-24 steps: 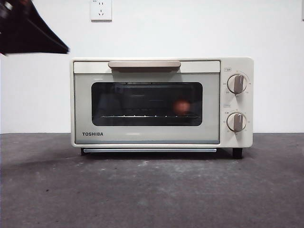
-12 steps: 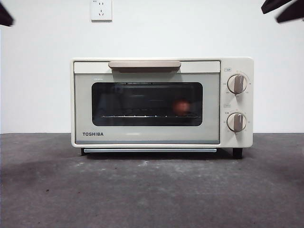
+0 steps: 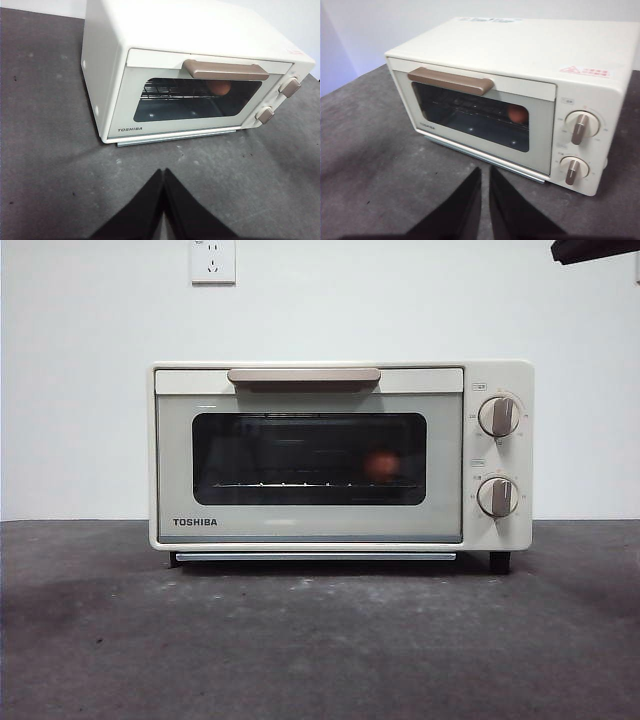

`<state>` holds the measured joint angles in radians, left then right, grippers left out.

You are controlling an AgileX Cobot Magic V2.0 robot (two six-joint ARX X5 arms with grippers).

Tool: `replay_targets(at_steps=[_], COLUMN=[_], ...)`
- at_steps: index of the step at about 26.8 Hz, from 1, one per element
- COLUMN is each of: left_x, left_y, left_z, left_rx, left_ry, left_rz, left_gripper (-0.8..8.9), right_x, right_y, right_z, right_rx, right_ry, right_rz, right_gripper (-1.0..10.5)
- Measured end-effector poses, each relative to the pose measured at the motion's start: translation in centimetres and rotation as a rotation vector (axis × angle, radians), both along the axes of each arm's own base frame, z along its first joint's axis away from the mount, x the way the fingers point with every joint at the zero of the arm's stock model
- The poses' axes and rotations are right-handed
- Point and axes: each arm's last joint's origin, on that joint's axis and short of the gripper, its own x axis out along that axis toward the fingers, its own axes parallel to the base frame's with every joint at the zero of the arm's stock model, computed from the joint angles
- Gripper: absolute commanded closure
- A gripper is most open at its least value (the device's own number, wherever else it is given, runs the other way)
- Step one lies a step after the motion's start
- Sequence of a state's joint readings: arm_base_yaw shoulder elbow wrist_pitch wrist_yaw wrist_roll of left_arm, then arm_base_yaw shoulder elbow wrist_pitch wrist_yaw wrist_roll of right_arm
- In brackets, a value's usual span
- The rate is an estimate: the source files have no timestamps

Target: Eggoven

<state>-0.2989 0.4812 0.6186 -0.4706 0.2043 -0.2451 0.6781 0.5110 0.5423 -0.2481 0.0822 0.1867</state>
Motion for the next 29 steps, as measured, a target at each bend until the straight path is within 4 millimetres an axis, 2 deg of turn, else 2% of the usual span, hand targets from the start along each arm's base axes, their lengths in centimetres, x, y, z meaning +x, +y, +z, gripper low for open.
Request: replay_targets(at_steps=[17,20,25,29], left_x=[-0.1,-0.4,-1.3,-1.8], left_y=[0.0,0.4,1.7,2.8], left_z=[0.1,0.7,2.0,0.8], left_rx=[0.023,0.078,0.163,0.233], left_ry=[-0.026,-0.125,-0.383,-0.534], left_rz=[-0.010,-0.007,0.110,0.252], left_gripper=[8.06,8.06,8.06,8.06], right_x=[0.0,0.0,0.0,0.0], right_y=[0.0,0.0,0.0,0.0], right_z=[0.3,0.3,0.3,0.3], right_rx=[0.017,0.017,0.017,0.017], right_ry=[-0.022,-0.022,-0.022,-0.022], right_rz=[0.000,0.000,0.000,0.000], right_gripper=[9.4,9.4,9.4,9.4])
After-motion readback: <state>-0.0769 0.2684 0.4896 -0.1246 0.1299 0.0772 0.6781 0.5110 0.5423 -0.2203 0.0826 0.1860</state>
